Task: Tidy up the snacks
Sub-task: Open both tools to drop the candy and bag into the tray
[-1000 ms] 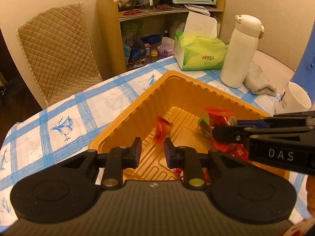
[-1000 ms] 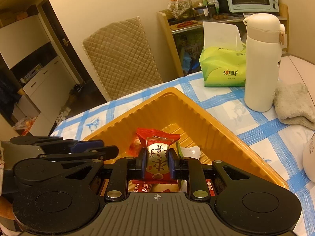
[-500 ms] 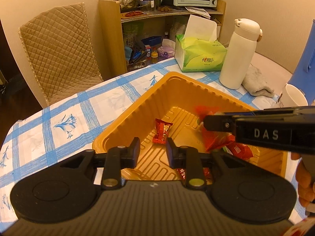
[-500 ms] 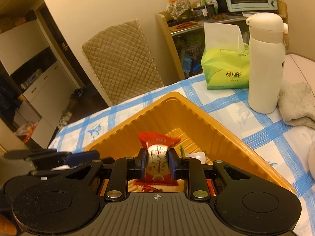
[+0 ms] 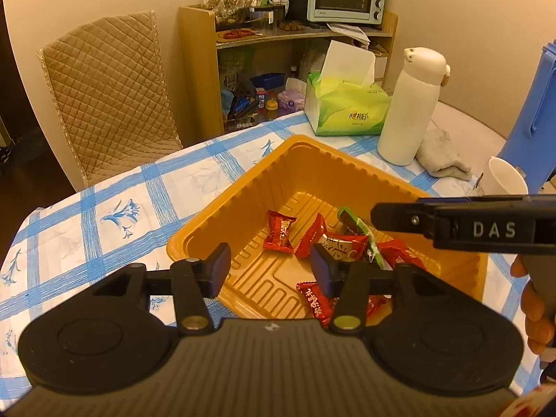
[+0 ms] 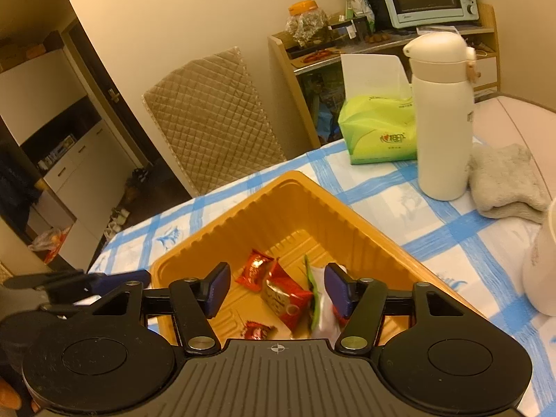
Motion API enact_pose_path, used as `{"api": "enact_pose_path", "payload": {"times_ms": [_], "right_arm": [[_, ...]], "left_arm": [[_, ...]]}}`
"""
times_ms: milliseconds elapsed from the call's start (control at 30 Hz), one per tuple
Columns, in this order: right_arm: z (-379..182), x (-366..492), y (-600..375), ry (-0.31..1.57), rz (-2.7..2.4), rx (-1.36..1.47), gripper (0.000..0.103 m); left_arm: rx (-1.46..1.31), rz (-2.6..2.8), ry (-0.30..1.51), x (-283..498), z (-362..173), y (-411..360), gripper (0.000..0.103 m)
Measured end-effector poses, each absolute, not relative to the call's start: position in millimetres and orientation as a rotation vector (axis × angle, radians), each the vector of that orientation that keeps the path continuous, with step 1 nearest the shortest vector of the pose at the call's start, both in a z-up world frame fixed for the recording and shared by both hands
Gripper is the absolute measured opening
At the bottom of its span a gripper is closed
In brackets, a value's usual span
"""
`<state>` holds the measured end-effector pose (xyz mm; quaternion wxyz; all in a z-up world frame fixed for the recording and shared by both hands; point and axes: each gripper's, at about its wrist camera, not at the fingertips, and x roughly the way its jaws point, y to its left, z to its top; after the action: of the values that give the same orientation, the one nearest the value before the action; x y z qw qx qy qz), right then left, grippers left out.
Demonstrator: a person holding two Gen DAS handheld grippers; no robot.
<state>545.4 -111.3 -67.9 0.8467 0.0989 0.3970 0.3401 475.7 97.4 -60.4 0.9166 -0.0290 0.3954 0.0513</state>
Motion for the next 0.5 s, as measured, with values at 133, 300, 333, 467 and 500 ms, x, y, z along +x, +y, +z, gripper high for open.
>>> {"api": "enact_pose_path", "payload": {"times_ms": [133, 300, 333, 467, 500], "right_arm": [[-65.0, 537.4, -123.4, 0.837, 0.706, 0.210, 0.071], [-57.1, 521.4, -141.5, 0.815, 0.710, 0.202, 0.082], [-55.1, 517.5, -145.4, 0.808, 0.711, 0.199, 0.083], [-47.0, 500.0, -160.3, 0.781, 0.716, 0.181, 0.087], [-45.1, 495.2, -164.4, 0.775, 0.719, 0.179, 0.087]], "left_arm": [[-0.072, 0.102, 0.799, 466.1, -52.5, 92.9, 0.060], [-0.092, 0.096, 0.783, 448.3, -42.1, 85.7, 0.067], [-0.092, 0.096, 0.781, 443.7, -39.8, 83.5, 0.068], [-0.092, 0.096, 0.767, 423.6, -32.2, 74.7, 0.069], [-0.095, 0.097, 0.769, 418.6, -30.5, 72.6, 0.069]]}}
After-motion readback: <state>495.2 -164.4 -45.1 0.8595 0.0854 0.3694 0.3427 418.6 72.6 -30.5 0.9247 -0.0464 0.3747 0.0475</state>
